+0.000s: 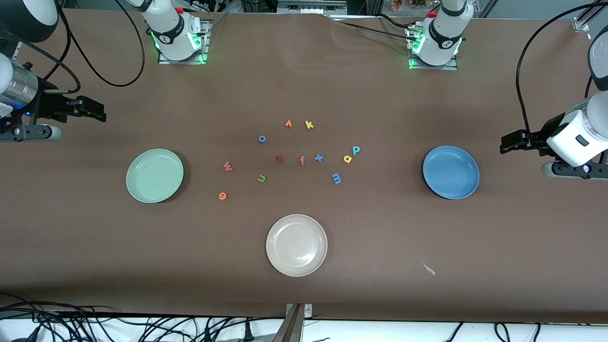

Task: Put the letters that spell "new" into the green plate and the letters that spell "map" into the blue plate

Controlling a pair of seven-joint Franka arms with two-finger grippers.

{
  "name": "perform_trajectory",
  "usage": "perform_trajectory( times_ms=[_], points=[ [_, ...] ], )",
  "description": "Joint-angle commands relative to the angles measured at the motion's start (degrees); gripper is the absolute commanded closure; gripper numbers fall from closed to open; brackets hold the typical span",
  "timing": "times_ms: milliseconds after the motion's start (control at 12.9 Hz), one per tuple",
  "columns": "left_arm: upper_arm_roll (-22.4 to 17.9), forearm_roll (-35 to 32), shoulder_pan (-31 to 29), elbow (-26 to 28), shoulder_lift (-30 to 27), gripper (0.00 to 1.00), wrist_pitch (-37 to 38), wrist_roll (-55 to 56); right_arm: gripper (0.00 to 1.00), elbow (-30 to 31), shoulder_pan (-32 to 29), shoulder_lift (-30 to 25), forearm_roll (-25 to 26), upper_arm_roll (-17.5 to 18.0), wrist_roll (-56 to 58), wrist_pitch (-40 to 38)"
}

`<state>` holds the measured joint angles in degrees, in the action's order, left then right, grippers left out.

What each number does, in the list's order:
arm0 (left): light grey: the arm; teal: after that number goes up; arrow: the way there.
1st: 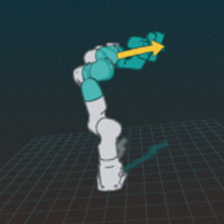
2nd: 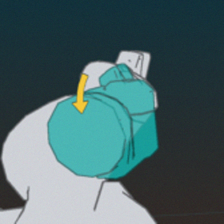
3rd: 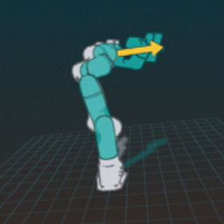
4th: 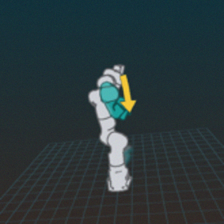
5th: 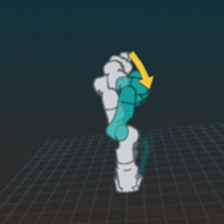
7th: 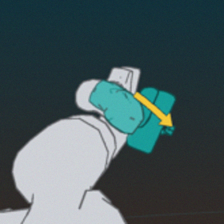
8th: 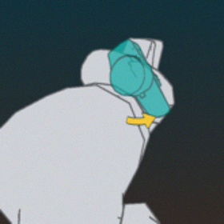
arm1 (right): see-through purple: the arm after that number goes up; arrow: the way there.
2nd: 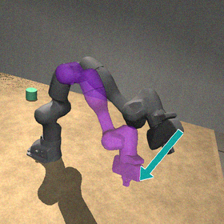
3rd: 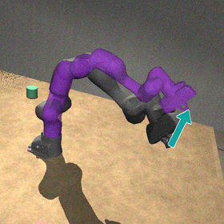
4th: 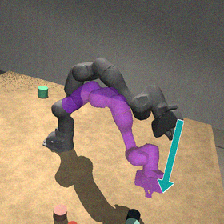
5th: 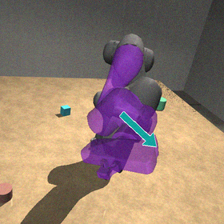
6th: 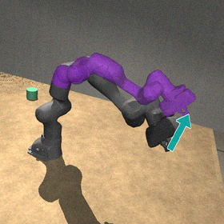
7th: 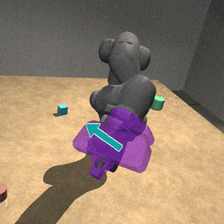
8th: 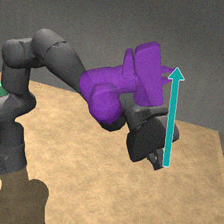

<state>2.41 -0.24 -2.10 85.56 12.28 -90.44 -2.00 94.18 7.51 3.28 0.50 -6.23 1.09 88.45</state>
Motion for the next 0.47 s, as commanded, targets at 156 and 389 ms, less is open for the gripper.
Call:
perform_trajectory(
  times_ms=[156,389],
  points=[
    [-0.03,1.47,0.78,0.40,-0.24,0.00,-0.09,0.41,0.00,-0.92,-0.04,0.32,-0.76,0.08,0.05,-0.65],
    [0.75,2.26,2.79,0.66,0.64,0.00,-0.18,5.23,0.00,-0.92,-0.04,0.32,-0.76,0.08,0.05,-0.74]
  ],
)
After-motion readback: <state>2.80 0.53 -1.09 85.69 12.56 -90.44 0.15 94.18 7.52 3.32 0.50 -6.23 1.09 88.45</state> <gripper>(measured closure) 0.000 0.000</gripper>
